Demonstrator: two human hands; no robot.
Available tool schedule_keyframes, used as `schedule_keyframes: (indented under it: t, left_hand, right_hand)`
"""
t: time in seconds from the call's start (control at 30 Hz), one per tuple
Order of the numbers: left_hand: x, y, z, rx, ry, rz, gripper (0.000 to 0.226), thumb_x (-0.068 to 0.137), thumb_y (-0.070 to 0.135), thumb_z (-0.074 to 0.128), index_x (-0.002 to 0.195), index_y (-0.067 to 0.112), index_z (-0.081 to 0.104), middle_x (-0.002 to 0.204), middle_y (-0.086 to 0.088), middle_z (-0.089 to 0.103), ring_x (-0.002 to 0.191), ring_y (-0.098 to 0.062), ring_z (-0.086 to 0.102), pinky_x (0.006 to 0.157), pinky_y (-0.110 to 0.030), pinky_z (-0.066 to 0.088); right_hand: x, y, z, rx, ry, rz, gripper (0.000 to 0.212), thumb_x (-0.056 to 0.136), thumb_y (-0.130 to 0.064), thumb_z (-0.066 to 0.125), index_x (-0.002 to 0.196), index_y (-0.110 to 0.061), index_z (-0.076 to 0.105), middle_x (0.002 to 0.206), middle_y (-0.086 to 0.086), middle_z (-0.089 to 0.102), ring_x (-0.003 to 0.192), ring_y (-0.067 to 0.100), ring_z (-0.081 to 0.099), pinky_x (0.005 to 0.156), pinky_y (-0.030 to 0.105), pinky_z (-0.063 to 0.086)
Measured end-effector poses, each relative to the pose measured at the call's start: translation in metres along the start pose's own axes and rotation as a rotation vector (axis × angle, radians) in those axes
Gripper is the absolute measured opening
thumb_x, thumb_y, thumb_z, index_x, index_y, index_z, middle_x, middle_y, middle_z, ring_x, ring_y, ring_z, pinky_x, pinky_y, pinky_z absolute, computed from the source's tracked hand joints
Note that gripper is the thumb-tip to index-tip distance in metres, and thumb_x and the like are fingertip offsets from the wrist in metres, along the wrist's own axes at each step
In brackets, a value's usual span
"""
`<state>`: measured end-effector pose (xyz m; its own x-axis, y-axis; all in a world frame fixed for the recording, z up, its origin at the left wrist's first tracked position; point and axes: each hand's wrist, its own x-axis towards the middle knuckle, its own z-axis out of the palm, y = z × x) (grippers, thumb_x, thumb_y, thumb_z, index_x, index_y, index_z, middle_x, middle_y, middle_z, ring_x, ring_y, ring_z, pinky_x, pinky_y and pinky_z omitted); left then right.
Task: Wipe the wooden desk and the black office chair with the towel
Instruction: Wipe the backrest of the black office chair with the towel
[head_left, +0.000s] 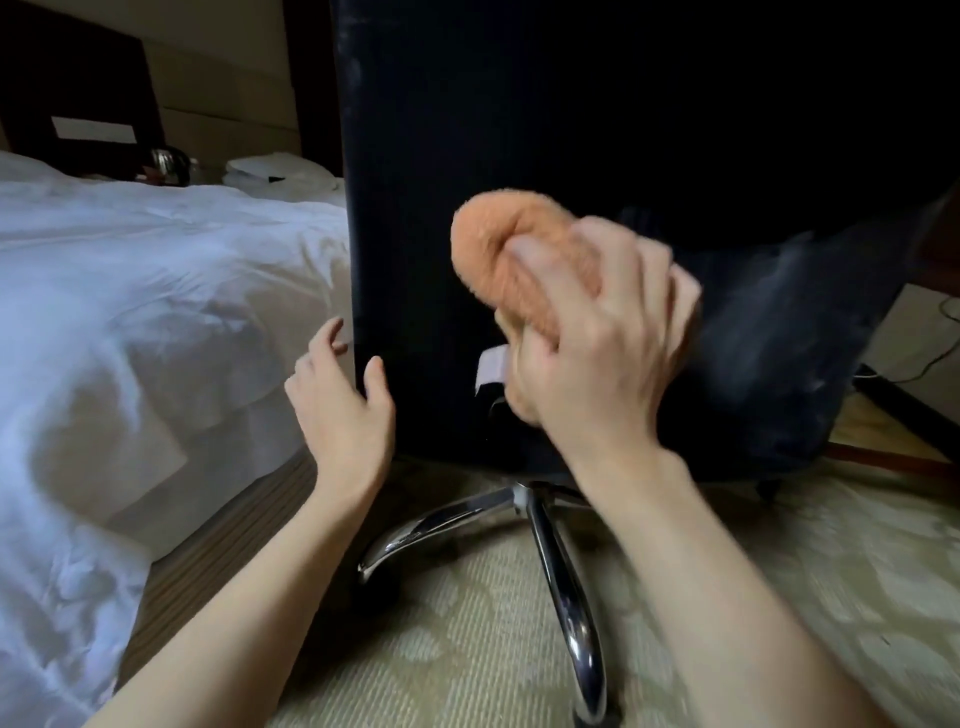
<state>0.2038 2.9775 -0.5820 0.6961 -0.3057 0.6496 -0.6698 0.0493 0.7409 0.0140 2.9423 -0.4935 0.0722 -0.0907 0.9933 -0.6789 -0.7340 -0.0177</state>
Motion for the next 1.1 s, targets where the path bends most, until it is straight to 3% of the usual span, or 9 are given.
schedule_keyframes:
  t: [0.2,0.37,0.47,0.57,0.7,0.8,0.97,1.03,1.1]
  left_hand:
    - [-0.012,0.002,0.001,0.117,-0.162,0.097,0.075,0.104,0.027,0.049,0.165,0.035,0.005,0.15,-0.007,0.047,0.136,-0.031,0.035,0.115,-0.042,0.027]
    - [-0.007,-0.004,-0.006,0.145,-0.196,0.035,0.071,0.106,0.035,0.045,0.162,0.044,0.003,0.151,-0.004,0.048,0.141,-0.032,0.03,0.116,-0.046,0.025]
    - [-0.008,-0.003,0.0,0.098,-0.191,-0.04,0.067,0.106,0.04,0.04,0.161,0.048,0.002,0.141,-0.005,0.056,0.139,-0.034,0.032,0.115,-0.045,0.026]
    - [-0.012,-0.001,0.006,0.049,-0.17,-0.079,0.065,0.106,0.041,0.037,0.161,0.049,0.002,0.13,-0.007,0.062,0.134,-0.037,0.039,0.116,-0.051,0.03]
    - [-0.015,0.002,0.008,-0.007,-0.146,-0.11,0.064,0.107,0.039,0.037,0.161,0.049,0.003,0.136,0.0,0.062,0.135,-0.034,0.043,0.115,-0.056,0.032]
    - [-0.017,0.005,0.008,-0.025,-0.16,-0.144,0.064,0.108,0.039,0.037,0.161,0.05,0.003,0.141,-0.001,0.059,0.139,-0.034,0.04,0.117,-0.055,0.031]
    - [-0.013,0.005,0.005,-0.039,-0.187,-0.187,0.064,0.107,0.037,0.04,0.16,0.052,0.007,0.15,-0.003,0.054,0.143,-0.036,0.036,0.117,-0.051,0.028]
    - [-0.01,0.002,0.004,-0.064,-0.19,-0.212,0.064,0.105,0.038,0.041,0.159,0.053,0.01,0.15,-0.003,0.053,0.142,-0.035,0.038,0.118,-0.052,0.031]
    - [-0.008,0.002,0.006,-0.071,-0.169,-0.224,0.064,0.102,0.039,0.042,0.16,0.049,0.017,0.149,-0.005,0.054,0.141,-0.035,0.039,0.118,-0.053,0.033]
  right_hand:
    - [-0.077,0.03,0.027,-0.1,-0.271,0.023,0.041,0.081,-0.026,0.073,0.12,-0.037,0.069,0.127,0.004,0.061,0.11,0.032,0.05,0.098,0.052,0.038]
    - [-0.17,0.036,0.009,-0.049,-0.672,-0.24,0.057,0.063,-0.027,0.085,0.116,-0.036,0.067,0.116,0.0,0.06,0.102,0.026,0.05,0.089,0.044,0.038]
    - [-0.159,0.054,-0.006,-0.026,-0.642,-0.189,0.048,0.068,-0.022,0.079,0.114,-0.034,0.07,0.115,0.001,0.06,0.101,0.026,0.054,0.087,0.042,0.039]
    - [-0.114,0.067,-0.014,0.015,-0.417,-0.059,0.047,0.071,-0.019,0.069,0.116,-0.03,0.072,0.12,0.007,0.062,0.105,0.031,0.055,0.089,0.044,0.035]
    - [-0.053,0.053,-0.01,-0.005,-0.255,0.042,0.047,0.079,-0.021,0.066,0.125,-0.031,0.07,0.128,0.008,0.059,0.115,0.034,0.051,0.095,0.051,0.037]
    - [-0.06,0.038,0.0,-0.078,-0.358,0.066,0.038,0.084,-0.037,0.055,0.12,-0.036,0.067,0.125,0.005,0.057,0.109,0.032,0.047,0.091,0.049,0.037]
    - [-0.162,0.038,-0.003,-0.133,-0.898,-0.17,0.051,0.043,-0.039,0.09,0.09,-0.032,0.069,0.097,0.0,0.056,0.088,0.024,0.043,0.074,0.043,0.034]
    - [-0.161,0.053,-0.012,-0.122,-0.981,-0.057,0.034,0.063,-0.031,0.084,0.094,-0.034,0.072,0.095,-0.006,0.057,0.089,0.019,0.047,0.077,0.039,0.041]
    - [-0.144,0.074,-0.019,-0.123,-0.904,0.013,0.025,0.084,-0.024,0.06,0.1,-0.04,0.07,0.101,-0.013,0.055,0.093,0.016,0.048,0.084,0.035,0.039]
